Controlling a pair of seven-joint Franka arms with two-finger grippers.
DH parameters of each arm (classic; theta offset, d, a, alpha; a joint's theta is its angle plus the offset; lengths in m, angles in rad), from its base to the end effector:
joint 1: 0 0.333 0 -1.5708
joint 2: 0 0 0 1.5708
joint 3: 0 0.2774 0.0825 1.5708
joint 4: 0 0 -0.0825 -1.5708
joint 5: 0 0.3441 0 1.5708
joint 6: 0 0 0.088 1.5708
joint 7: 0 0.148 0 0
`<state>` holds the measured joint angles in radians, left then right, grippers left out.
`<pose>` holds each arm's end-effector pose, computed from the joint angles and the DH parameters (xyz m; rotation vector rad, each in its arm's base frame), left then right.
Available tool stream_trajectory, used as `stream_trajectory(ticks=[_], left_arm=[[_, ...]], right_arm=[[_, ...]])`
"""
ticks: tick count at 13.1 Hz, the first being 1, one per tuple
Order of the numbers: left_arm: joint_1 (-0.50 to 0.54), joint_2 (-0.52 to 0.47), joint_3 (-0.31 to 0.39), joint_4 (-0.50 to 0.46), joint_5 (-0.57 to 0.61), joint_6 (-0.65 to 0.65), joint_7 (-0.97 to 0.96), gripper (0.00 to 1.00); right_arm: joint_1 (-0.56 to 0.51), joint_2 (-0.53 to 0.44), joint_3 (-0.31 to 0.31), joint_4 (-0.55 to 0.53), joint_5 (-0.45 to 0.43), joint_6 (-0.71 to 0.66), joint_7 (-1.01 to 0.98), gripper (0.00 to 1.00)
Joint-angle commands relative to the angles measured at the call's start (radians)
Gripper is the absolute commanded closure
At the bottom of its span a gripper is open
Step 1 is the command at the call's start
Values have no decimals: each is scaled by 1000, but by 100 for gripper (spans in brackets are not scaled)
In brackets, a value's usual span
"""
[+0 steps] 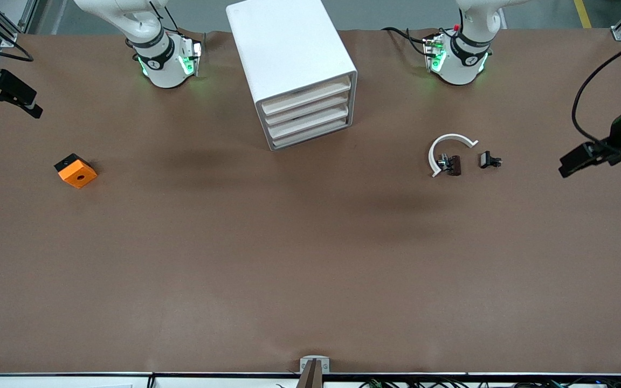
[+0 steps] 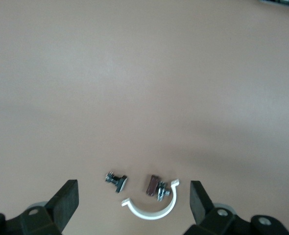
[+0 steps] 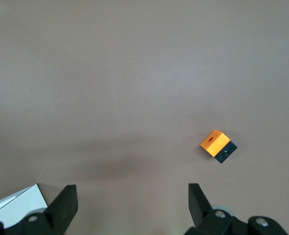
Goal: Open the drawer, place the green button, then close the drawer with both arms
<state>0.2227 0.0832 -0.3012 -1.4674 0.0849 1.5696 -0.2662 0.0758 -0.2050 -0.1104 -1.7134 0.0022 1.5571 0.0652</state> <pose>0.5374 -0.0238 0.5479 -3.0718 -0.2927 -0.0504 0.4576 -0.0200 0.5810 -3.1116 0.1525 -0.0733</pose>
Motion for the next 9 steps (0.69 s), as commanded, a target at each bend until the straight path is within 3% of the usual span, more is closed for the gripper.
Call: stream_trajectory(ticks=[1, 5, 9], left_arm=[[-5, -63, 22, -27, -5, -51, 157, 0], [-190, -218, 232, -195, -73, -56, 185, 0], [-226, -304, 238, -281, -73, -54, 186, 0]], right_arm=[[-14, 10, 9, 24, -2, -17, -7, 0], [-14, 10, 9, 24, -1, -17, -4, 0], [-14, 10, 9, 31, -1, -15, -8, 0]])
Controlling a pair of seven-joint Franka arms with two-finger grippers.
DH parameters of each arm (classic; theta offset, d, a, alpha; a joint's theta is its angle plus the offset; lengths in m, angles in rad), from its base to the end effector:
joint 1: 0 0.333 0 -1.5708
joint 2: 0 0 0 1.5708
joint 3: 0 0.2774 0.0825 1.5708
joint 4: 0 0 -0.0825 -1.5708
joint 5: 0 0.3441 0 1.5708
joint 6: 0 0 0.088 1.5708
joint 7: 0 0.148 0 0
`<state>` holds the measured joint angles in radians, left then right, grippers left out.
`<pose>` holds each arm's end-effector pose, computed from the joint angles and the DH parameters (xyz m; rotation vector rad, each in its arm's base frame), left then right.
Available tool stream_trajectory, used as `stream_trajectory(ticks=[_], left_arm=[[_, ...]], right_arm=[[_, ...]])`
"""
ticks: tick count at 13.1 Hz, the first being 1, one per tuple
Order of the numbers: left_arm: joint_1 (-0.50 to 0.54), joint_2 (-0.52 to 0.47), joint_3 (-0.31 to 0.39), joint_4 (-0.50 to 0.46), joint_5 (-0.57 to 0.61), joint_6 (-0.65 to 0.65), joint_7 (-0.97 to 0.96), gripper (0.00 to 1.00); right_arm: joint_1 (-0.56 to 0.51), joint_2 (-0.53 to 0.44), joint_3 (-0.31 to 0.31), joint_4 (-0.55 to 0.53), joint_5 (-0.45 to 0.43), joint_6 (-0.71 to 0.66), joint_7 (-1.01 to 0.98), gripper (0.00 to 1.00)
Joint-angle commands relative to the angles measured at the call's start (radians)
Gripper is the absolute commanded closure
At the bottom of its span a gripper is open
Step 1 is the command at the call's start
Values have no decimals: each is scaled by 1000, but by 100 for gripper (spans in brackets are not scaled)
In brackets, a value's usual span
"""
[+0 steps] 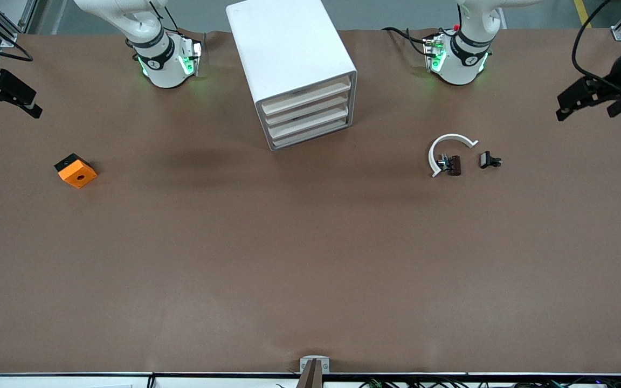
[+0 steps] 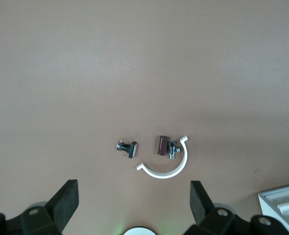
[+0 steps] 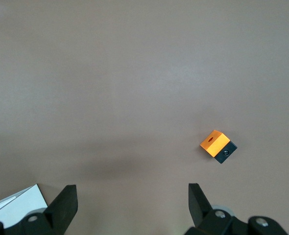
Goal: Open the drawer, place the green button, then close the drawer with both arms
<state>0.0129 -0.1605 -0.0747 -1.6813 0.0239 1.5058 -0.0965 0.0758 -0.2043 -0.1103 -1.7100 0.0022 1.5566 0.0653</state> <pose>0.4617 -0.0273 0.5702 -3.1041 -0.0576 0.0195 0.4578 -0.0200 0.5821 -3.1116 0.1526 -0.0768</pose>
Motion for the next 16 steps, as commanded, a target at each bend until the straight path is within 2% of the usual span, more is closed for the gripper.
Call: stream_trajectory(ticks=[1, 8, 16], left_arm=[[-16, -56, 10, -64, -12, 10, 17, 0], [-5, -10, 10, -5, -13, -1, 17, 0], [-4, 6, 15, 2, -12, -6, 12, 0]], right_arm=[[-14, 10, 9, 27, -1, -16, -10, 0], [-14, 10, 8, 29, -2, -15, -10, 0], [-14, 11, 7, 32, -13, -55, -15, 0]])
